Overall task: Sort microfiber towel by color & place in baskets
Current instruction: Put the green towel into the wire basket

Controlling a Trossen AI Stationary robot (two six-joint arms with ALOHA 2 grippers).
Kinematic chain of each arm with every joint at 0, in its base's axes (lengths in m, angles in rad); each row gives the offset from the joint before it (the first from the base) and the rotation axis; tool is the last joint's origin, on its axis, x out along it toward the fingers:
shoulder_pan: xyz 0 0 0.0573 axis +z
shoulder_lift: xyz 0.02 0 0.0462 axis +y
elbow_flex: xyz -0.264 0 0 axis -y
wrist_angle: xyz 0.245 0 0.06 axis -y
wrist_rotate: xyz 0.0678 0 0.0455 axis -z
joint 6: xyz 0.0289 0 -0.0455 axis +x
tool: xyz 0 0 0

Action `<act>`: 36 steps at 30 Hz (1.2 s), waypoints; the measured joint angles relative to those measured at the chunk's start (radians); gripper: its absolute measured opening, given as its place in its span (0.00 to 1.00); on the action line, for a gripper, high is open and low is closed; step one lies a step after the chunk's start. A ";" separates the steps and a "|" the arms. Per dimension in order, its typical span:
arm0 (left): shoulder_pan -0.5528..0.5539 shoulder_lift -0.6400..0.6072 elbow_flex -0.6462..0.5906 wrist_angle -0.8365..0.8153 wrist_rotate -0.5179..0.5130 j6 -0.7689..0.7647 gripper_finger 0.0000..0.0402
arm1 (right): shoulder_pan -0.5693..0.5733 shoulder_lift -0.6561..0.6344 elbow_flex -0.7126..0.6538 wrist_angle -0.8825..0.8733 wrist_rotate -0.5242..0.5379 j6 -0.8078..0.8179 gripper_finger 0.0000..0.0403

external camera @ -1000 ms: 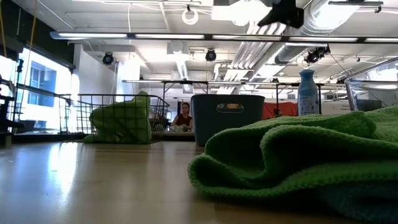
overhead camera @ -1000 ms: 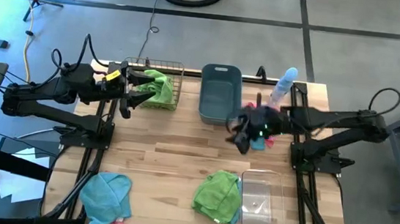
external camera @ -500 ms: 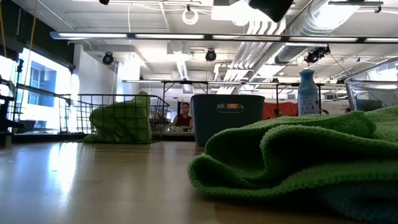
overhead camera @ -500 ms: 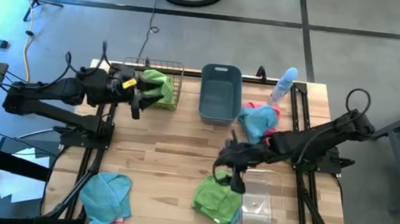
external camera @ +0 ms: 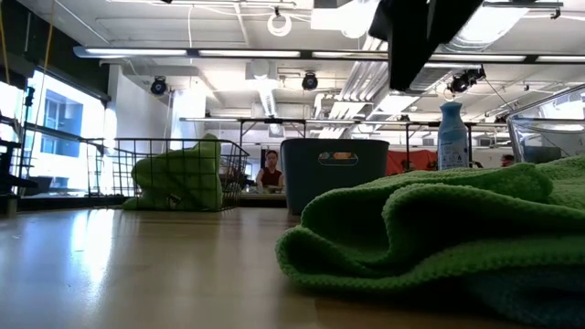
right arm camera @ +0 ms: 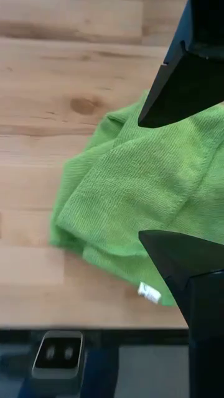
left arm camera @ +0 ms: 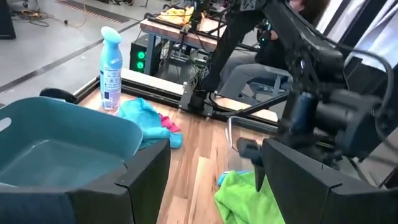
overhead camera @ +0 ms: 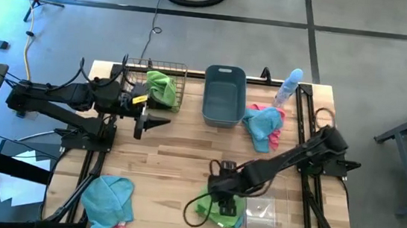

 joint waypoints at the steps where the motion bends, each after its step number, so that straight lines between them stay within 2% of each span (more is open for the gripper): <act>1: 0.000 0.000 0.000 0.000 0.000 0.003 0.60 | 0.000 0.026 0.021 -0.012 0.000 0.005 0.69; 8: 0.000 0.000 0.000 0.000 0.000 0.024 0.60 | -0.001 0.152 0.097 -0.071 -0.003 -0.001 0.69; 19: 0.001 0.000 0.000 -0.001 -0.001 0.043 0.60 | 0.002 0.174 0.057 -0.101 0.023 -0.002 0.66; 30: 0.002 0.000 0.000 -0.001 -0.012 0.052 0.60 | 0.006 0.174 -0.012 -0.090 0.002 0.058 0.48; 36: 0.002 0.000 0.000 -0.001 -0.013 0.069 0.60 | 0.006 0.158 0.020 -0.123 0.002 0.052 0.24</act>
